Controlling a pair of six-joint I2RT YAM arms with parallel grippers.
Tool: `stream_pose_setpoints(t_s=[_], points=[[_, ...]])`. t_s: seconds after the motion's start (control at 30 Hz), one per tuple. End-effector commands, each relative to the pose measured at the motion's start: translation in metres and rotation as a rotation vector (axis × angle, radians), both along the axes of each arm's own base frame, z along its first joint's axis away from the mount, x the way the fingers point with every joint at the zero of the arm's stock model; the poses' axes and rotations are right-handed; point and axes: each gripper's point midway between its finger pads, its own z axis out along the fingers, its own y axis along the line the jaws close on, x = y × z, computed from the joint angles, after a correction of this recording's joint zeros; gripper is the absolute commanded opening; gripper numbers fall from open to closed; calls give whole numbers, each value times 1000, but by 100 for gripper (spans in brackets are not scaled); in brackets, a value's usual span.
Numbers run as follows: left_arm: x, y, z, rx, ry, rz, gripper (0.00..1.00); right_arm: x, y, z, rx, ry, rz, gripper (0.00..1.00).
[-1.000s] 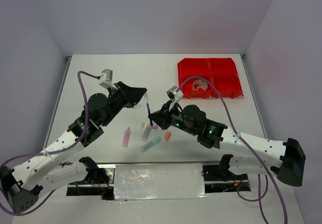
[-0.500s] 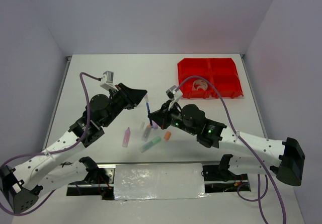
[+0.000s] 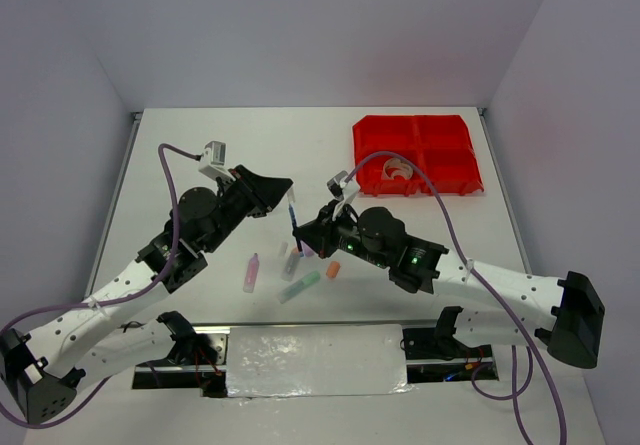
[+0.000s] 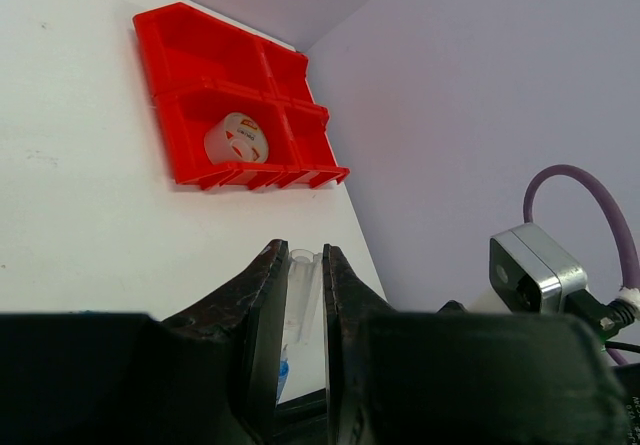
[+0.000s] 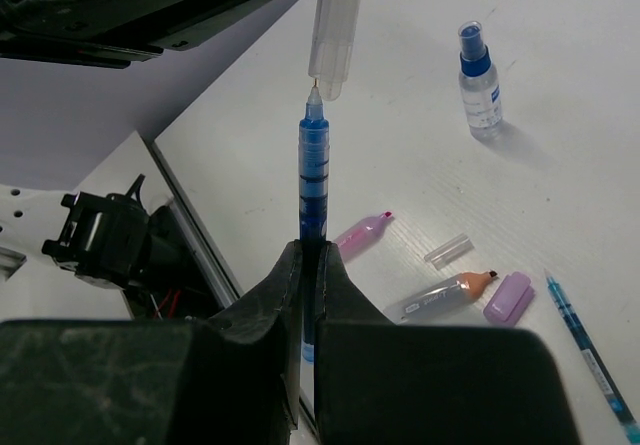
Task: Sort the stationery into containers
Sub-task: Close the pen cap on the pen.
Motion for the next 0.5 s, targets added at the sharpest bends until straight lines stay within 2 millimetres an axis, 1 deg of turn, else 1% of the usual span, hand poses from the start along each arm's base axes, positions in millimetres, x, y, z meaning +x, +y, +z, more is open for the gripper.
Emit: stream_pose_setpoints(t_s=[0.0,0.37,0.47], points=[[-2,5,26,-54,-63,16,0,7,1,24,40,-32,-29,0],[-2,6,27,-48,-66,18,0,10,1,24,29,-34,-36,0],[0,4,22,-42,-57,18,0,10,1,27,32,-39,-37,0]])
